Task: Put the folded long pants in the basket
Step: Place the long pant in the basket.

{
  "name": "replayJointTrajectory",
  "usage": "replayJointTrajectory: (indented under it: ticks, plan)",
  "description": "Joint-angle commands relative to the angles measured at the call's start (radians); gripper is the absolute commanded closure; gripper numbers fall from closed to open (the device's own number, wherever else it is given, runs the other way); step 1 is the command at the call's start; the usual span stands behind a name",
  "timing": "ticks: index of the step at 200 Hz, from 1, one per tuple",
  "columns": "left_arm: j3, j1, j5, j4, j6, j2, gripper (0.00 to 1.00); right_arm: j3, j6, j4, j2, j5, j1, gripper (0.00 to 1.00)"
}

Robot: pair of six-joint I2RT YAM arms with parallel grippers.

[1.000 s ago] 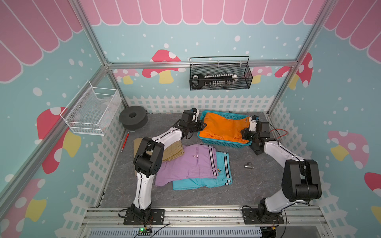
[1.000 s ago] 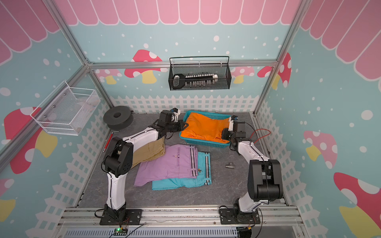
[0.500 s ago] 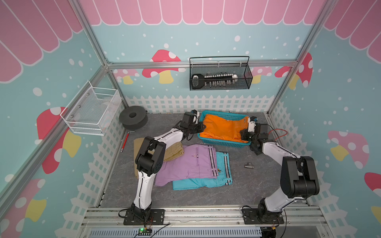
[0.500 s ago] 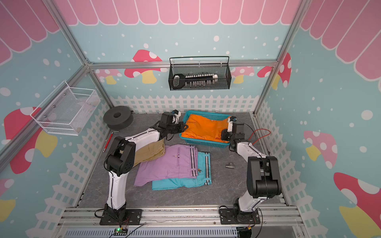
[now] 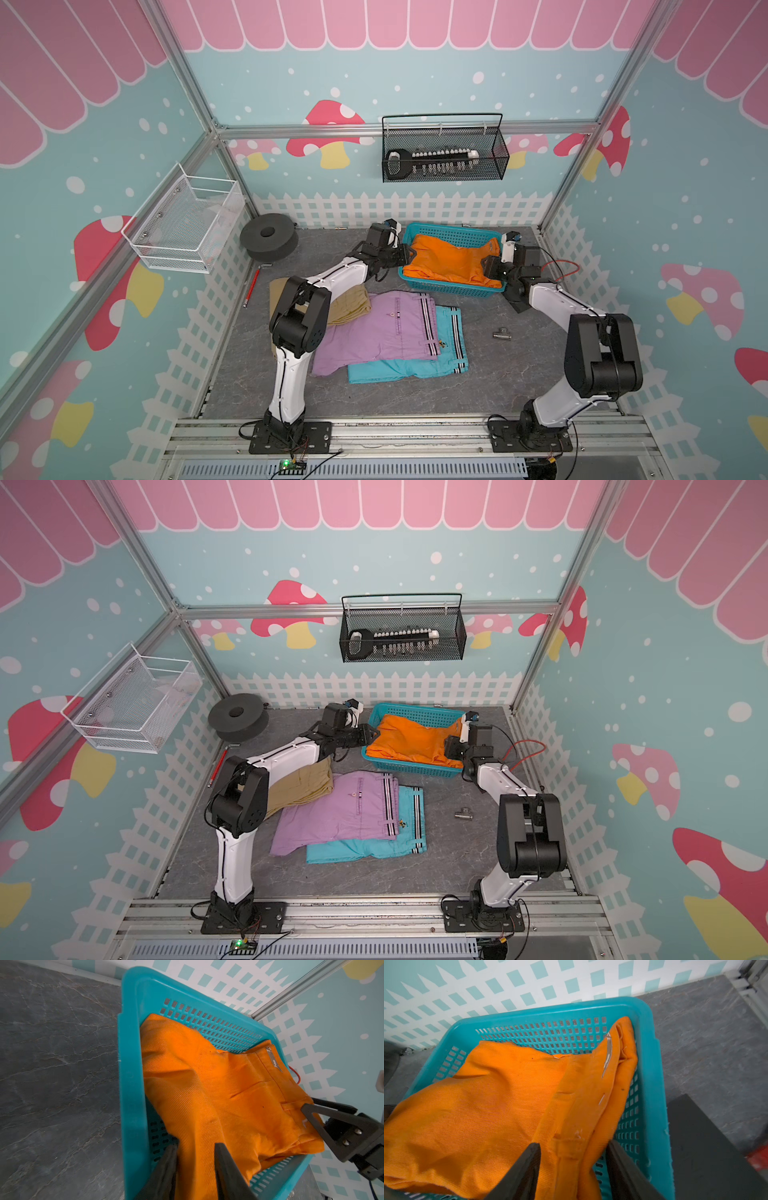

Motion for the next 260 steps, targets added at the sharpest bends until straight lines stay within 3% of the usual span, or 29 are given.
replayJointTrajectory:
  ticks: [1,32,57,78,129,152,192,224,260]
  plan:
    - [0.017,0.003,0.003,-0.025,0.028,-0.092,0.67,0.077,0.002,-0.056,-0.048,0.054,-0.003,0.42]
    - [0.032,-0.001,0.089,-0.03,0.032,-0.118,0.72,0.098,0.017,-0.095,-0.09,0.058,-0.003,0.48]
    - [0.122,-0.025,0.224,-0.038,0.034,-0.046,0.82,0.119,0.067,-0.086,-0.064,-0.165,0.005,0.58]
    - [0.196,-0.056,0.223,-0.069,0.04,0.031,0.89,0.172,0.112,-0.142,0.003,-0.248,0.032,0.67]
    - [0.27,-0.074,0.202,-0.125,0.043,0.185,0.98,0.21,0.1,-0.316,0.11,-0.034,0.06,0.78]
    - [0.289,-0.065,0.123,-0.198,0.051,0.238,0.96,0.227,0.08,-0.377,0.154,0.052,0.06,0.78]
    - [0.242,-0.034,0.098,-0.212,0.038,0.248,0.97,0.281,0.043,-0.481,0.242,0.193,0.06,0.77]
    - [0.264,-0.034,0.119,-0.215,0.031,0.259,0.97,0.337,0.019,-0.542,0.332,0.244,0.063,0.78]
    - [0.269,-0.034,0.125,-0.216,0.037,0.237,0.95,0.337,0.022,-0.521,0.303,0.234,0.064,0.77]
